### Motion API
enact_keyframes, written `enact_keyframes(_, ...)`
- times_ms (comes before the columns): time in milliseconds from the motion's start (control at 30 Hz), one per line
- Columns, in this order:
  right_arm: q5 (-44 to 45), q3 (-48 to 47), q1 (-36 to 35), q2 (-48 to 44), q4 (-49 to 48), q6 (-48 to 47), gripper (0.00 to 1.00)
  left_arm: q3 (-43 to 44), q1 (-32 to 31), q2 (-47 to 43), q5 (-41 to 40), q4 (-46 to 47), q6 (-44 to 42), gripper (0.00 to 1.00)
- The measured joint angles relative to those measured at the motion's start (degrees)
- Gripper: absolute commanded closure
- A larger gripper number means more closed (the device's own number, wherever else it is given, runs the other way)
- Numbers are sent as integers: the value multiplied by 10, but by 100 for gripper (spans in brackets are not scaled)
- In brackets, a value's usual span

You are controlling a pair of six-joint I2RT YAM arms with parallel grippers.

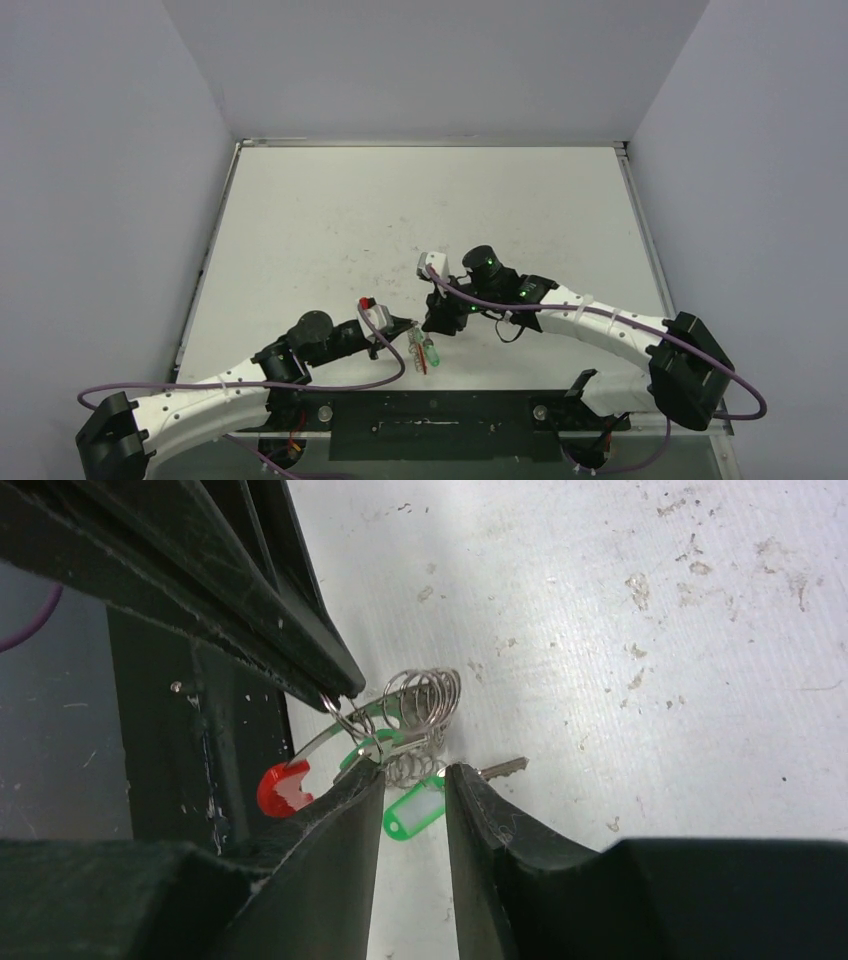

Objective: Put the keys on the keyring

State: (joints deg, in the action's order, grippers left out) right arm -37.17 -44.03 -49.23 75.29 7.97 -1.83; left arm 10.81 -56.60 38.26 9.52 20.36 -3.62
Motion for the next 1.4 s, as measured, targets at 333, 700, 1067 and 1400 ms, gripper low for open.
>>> enact_keyframes(333,13,29,6,-56,-18,0,67,0,0,-6,-1,12,0,100)
enact_keyframes(700,-8,36,8,-43,-64,13,73,0,0,-7,0,13,0,100)
enact_keyframes(1067,-26,36,8,23,-82,31,100,-1,0,-4,-1,16,0,100)
enact_keyframes(1400,-25,38,8,23,-89,43,72,-1,0,-4,-1,24,0,100)
